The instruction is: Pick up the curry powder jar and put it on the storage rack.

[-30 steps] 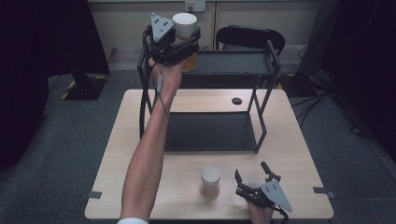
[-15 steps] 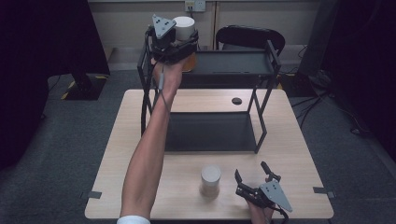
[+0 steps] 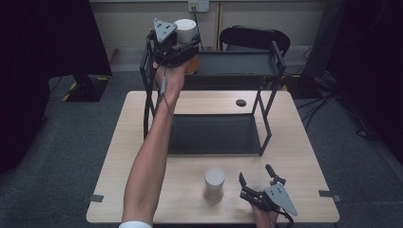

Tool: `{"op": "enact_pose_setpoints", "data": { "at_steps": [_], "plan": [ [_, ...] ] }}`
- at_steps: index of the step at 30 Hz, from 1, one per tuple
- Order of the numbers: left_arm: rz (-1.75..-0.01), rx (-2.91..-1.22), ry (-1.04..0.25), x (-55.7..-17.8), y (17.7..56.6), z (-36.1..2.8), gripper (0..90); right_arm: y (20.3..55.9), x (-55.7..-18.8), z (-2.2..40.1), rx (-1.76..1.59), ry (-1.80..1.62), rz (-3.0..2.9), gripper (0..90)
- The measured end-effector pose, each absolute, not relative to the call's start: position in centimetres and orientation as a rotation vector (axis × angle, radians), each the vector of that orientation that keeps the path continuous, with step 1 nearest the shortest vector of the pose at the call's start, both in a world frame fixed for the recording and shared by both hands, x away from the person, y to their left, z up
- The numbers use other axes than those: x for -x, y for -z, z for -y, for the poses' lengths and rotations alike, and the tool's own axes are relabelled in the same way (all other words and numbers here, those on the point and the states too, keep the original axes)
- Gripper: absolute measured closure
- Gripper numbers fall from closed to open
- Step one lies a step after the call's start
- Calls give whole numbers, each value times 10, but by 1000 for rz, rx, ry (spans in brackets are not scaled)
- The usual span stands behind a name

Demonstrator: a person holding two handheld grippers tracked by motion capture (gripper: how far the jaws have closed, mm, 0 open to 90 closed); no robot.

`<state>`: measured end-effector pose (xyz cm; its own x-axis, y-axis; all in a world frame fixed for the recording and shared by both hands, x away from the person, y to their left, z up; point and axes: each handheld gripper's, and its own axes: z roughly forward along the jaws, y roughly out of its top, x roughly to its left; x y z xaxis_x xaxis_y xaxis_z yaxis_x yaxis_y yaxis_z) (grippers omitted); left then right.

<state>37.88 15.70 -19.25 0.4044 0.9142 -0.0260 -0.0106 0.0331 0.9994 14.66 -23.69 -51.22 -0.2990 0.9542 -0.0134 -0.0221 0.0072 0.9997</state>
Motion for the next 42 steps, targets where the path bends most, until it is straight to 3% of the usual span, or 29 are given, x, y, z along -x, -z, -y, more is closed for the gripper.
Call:
{"op": "enact_pose_setpoints", "data": {
  "at_steps": [9, 14, 17, 19, 25, 42],
  "plan": [
    [-896, -1342, -856, -381, 192, -162, 326, 512, -147, 237, -1028, -1430, -1417, 28],
    [-882, -1332, -846, -382, 194, -161, 254, 512, -147, 237, -1027, -1430, -1417, 28],
    [-887, -1323, -885, -378, 195, -156, 146, 512, -147, 237, -1027, -1430, -1417, 28],
    [-896, -1277, -865, -375, 196, -156, 139, 512, -147, 237, -1027, -1430, -1417, 28],
    [-870, -1251, -891, -366, 196, -153, 2, 512, -147, 237, -1027, -1430, -1417, 28],
    [-861, -1194, -873, -331, 228, -166, 0, 512, -147, 236, -1028, -1428, -1415, 28]
  ]
}}
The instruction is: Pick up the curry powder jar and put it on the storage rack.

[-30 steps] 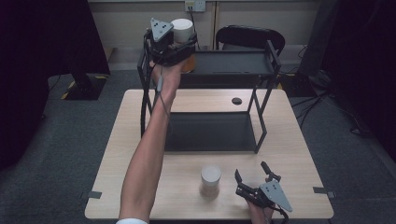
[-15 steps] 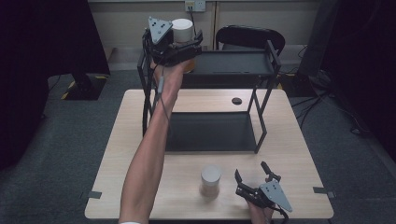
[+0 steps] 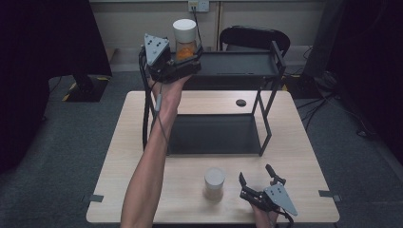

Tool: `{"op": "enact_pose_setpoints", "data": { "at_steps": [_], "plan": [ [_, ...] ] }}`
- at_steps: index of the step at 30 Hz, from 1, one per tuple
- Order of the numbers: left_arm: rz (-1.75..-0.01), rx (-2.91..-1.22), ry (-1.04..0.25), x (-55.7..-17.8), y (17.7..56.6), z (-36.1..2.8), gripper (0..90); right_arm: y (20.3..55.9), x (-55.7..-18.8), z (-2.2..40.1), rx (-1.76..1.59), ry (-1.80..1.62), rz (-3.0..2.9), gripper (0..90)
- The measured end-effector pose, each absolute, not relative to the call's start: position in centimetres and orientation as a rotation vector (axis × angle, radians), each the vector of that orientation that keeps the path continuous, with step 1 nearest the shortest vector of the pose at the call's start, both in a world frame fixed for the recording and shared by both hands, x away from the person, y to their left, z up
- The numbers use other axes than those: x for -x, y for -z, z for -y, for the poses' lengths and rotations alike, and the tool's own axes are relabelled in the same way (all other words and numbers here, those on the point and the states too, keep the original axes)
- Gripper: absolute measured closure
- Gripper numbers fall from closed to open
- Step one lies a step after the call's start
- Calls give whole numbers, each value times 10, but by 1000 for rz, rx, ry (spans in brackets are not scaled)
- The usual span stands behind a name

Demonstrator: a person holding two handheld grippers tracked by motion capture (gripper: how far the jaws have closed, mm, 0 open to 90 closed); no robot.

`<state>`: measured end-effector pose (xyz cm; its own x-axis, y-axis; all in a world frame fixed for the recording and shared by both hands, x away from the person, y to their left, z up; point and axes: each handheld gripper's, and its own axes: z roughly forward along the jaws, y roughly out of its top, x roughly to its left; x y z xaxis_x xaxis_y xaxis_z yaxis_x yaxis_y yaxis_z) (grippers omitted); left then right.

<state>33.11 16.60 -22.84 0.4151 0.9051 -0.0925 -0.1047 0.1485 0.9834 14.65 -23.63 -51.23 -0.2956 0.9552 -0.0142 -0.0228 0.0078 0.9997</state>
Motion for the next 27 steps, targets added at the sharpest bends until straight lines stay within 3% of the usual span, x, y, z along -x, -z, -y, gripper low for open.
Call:
{"op": "enact_pose_setpoints", "data": {
  "at_steps": [27],
  "plan": [
    [-822, -1187, -906, -266, 301, -198, 0, 512, -146, 235, -1032, -1423, -1410, 28]
  ]
}}
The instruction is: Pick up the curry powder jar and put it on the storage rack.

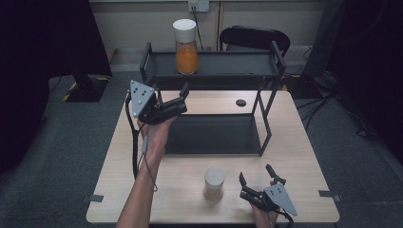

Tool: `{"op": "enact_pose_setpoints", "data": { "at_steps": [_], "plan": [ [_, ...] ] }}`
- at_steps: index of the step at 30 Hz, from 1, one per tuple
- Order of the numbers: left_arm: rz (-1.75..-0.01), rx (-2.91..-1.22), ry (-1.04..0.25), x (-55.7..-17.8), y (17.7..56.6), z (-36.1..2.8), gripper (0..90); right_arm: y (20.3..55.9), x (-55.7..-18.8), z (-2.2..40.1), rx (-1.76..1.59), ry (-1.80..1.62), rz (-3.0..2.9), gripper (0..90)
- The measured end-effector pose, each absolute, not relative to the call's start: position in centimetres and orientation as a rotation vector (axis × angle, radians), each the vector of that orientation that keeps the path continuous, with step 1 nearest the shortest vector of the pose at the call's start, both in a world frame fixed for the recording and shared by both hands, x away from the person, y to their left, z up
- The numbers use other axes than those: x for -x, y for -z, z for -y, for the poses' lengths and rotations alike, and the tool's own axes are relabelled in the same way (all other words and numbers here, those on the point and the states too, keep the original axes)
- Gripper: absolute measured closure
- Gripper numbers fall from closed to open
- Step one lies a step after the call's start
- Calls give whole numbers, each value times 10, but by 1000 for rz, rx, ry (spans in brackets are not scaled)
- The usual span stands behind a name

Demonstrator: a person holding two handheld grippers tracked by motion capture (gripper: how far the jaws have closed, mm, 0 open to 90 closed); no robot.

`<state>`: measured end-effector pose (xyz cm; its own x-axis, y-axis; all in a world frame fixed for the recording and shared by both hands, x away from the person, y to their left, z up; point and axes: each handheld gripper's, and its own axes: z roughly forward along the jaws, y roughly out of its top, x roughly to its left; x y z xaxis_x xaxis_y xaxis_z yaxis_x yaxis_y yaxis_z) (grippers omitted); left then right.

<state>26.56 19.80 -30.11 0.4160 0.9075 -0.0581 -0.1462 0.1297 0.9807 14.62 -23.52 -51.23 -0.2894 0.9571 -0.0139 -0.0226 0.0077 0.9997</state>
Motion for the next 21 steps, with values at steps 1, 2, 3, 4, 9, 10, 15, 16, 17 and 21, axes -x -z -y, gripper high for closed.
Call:
{"op": "enact_pose_setpoints", "data": {
  "at_steps": [1, 2, 3, 4, 9, 10, 15, 16, 17, 21],
  "plan": [
    [-822, -1183, -910, -263, 304, -200, 0, 512, -146, 235, -1031, -1423, -1410, 28],
    [-825, -1176, -913, -260, 307, -201, 0, 512, -146, 235, -1032, -1423, -1410, 28],
    [-825, -1175, -914, -258, 309, -202, 0, 512, -146, 235, -1032, -1423, -1410, 28],
    [-827, -1173, -915, -255, 312, -203, 0, 512, -146, 235, -1032, -1423, -1410, 28],
    [-828, -1176, -943, -243, 327, -205, 0, 512, -146, 235, -1032, -1422, -1409, 28],
    [-830, -1176, -946, -240, 329, -205, 0, 512, -146, 235, -1032, -1422, -1409, 28],
    [-819, -1173, -941, -231, 341, -208, 0, 512, -146, 235, -1032, -1422, -1409, 28],
    [-817, -1175, -943, -229, 343, -208, 0, 512, -146, 235, -1032, -1422, -1409, 28],
    [-816, -1180, -946, -228, 345, -208, 0, 512, -146, 235, -1032, -1422, -1409, 28],
    [-820, -1184, -950, -222, 350, -207, 0, 512, -146, 235, -1033, -1422, -1409, 28]
  ]
}}
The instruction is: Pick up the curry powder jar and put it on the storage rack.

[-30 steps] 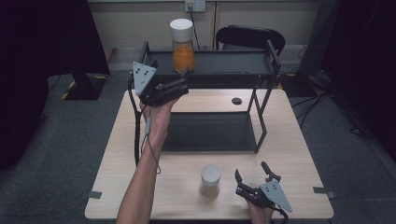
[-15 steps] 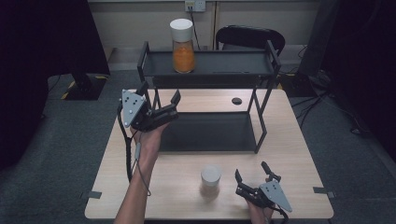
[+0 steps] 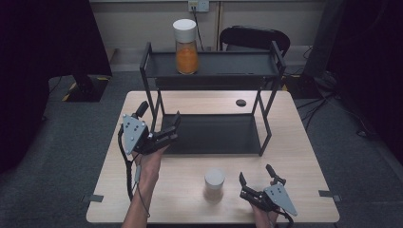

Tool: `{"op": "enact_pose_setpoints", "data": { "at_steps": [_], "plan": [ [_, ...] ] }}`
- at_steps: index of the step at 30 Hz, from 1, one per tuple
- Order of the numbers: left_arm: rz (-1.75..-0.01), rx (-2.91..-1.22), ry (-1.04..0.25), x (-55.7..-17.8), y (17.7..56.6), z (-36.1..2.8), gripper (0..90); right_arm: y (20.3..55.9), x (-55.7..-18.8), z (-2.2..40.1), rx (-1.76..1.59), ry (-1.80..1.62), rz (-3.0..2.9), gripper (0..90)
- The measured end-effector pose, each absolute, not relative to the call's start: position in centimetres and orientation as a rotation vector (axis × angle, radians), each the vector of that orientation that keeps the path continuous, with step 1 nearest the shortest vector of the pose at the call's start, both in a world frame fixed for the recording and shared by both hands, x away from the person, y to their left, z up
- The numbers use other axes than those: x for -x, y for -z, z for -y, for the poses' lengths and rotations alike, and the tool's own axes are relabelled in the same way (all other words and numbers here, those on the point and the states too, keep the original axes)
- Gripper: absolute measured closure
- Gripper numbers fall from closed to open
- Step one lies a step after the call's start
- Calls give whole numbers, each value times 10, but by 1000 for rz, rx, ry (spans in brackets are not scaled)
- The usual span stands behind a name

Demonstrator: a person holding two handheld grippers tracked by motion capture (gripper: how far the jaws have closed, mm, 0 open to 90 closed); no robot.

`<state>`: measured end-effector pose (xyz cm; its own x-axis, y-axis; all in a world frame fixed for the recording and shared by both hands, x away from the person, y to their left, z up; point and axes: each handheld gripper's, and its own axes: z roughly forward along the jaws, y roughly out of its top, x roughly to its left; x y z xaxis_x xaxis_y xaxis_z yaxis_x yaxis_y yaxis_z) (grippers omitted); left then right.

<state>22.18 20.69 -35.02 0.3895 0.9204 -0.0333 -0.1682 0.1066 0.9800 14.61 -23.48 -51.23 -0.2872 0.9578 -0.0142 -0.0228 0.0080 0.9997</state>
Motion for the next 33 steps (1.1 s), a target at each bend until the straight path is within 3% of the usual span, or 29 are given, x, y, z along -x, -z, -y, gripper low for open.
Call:
{"op": "enact_pose_setpoints", "data": {
  "at_steps": [21, 33],
  "plan": [
    [-935, -1184, -967, -190, 416, -206, 0, 512, -146, 234, -1034, -1420, -1407, 28],
    [-1014, -1284, -943, -179, 469, -200, 0, 512, -146, 234, -1034, -1420, -1407, 28]
  ]
}}
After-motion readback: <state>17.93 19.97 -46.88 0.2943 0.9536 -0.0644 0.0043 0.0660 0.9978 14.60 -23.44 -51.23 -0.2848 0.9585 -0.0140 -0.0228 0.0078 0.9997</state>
